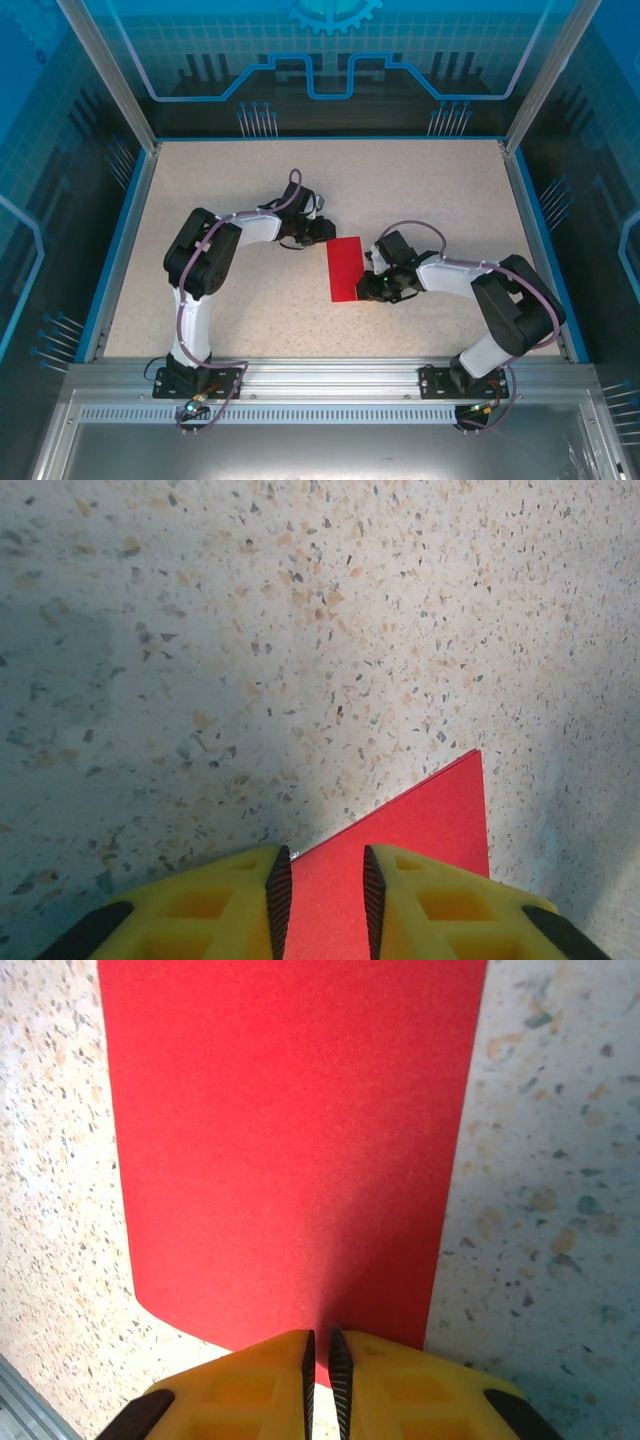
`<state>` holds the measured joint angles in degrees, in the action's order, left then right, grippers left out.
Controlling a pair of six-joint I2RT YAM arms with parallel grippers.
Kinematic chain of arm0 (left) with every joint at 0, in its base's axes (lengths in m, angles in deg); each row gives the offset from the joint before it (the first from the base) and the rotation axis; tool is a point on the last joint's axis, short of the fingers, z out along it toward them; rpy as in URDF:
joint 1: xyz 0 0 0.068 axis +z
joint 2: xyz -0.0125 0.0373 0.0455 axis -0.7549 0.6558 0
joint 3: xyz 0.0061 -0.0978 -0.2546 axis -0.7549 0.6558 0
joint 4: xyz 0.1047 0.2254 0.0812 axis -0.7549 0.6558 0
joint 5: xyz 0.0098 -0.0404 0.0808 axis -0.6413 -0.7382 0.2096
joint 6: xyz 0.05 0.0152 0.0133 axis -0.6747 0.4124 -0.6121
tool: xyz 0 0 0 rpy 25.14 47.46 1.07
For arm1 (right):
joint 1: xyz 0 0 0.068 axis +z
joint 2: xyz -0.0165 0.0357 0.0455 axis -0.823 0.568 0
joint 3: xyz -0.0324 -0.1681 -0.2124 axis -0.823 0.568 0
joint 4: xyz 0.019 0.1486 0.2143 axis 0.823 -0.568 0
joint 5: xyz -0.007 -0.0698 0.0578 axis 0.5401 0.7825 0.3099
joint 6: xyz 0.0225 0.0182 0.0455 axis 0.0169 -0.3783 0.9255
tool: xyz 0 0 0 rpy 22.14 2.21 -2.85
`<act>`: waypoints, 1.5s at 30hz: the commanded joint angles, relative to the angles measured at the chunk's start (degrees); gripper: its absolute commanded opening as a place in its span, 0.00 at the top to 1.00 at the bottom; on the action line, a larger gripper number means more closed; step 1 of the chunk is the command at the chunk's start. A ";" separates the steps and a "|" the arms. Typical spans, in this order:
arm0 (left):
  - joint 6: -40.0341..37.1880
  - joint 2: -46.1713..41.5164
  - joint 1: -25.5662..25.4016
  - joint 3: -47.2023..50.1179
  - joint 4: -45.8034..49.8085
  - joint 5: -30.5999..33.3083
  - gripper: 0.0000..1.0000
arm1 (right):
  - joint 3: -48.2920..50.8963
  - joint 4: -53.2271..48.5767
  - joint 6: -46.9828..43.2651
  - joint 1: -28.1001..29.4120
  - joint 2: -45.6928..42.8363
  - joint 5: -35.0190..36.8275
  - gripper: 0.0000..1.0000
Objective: Fold a paper plane with a square sheet of paper (fold left side to right side)
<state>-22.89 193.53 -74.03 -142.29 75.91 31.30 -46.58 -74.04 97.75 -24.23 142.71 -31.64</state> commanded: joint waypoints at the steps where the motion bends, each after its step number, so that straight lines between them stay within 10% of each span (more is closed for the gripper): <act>1: -0.88 0.37 2.44 -1.86 1.08 3.28 0.67 | 4.16 -2.44 5.20 2.09 -0.95 0.13 0.81; 22: 11.84 -19.88 -7.97 20.90 -3.08 -3.70 0.65 | 3.81 -10.99 -5.56 -8.81 -21.04 5.80 0.22; 45: 11.50 -13.42 -10.76 18.33 -1.38 -2.42 0.66 | 4.80 -2.37 -0.39 -11.21 -13.15 -8.95 0.21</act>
<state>-11.40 179.28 -84.44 -122.66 73.88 29.29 -40.99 -78.06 95.82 -34.83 128.26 -37.87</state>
